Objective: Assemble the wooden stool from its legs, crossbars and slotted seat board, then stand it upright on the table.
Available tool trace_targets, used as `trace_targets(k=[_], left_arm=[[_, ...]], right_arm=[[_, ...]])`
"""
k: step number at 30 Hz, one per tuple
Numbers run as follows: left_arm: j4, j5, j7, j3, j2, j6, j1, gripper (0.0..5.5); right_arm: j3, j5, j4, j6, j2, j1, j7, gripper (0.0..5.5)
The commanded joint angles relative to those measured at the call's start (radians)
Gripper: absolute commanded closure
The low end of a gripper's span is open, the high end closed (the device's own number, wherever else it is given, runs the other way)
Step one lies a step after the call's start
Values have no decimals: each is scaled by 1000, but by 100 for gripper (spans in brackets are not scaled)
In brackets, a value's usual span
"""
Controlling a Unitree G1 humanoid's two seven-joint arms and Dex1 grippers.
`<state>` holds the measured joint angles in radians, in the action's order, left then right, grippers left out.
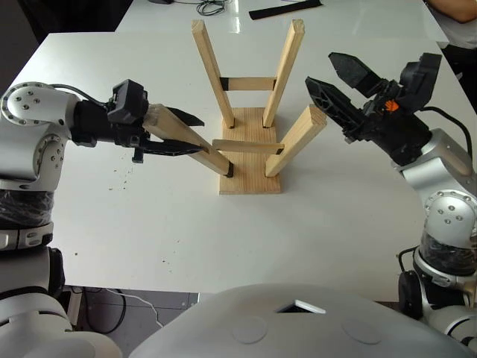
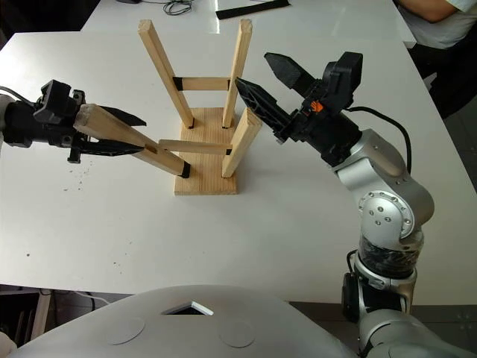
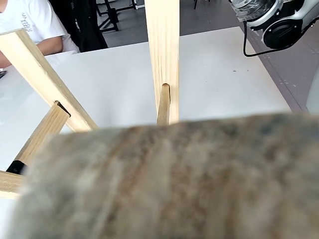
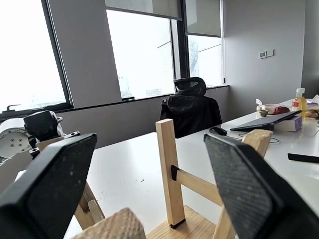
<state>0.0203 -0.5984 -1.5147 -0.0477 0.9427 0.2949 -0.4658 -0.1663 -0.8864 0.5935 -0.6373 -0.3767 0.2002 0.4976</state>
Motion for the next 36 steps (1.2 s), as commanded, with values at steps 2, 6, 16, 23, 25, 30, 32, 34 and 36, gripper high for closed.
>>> trace_targets(k=[2, 6, 16, 23, 25, 30, 32, 34, 36], left_arm=[[-117, 89, -99, -168, -21, 3, -79, 346], [-127, 73, -99, -243, -23, -7, -106, 346], [4, 99, -10, -214, -20, -5, 1, 346], [-120, 101, -26, -224, -67, 64, -104, 346], [-167, 95, -44, -231, -91, 95, -147, 346], [-192, 116, -76, -250, -103, 103, -165, 346], [-161, 118, -71, -246, -99, 104, -155, 346], [-131, 130, -53, -242, -92, 103, -141, 346], [-94, 142, -25, -242, -87, 111, -123, 346]], right_arm=[[47, 29, 24, 22, 35, 0, -56, 155], [61, 41, 22, 43, 55, 7, -84, 155], [39, 33, 48, 60, 43, 1, -118, 155], [55, 34, 56, 44, 30, 143, -149, 155], [63, 33, 64, 38, 42, 198, -185, 155], [108, 40, 69, 14, 80, 285, -276, 155], [174, 104, 92, -45, 91, 314, -373, 155], [231, 134, 120, -101, 120, 326, -456, 155], [285, 178, 148, -173, 149, 314, -552, 155]])
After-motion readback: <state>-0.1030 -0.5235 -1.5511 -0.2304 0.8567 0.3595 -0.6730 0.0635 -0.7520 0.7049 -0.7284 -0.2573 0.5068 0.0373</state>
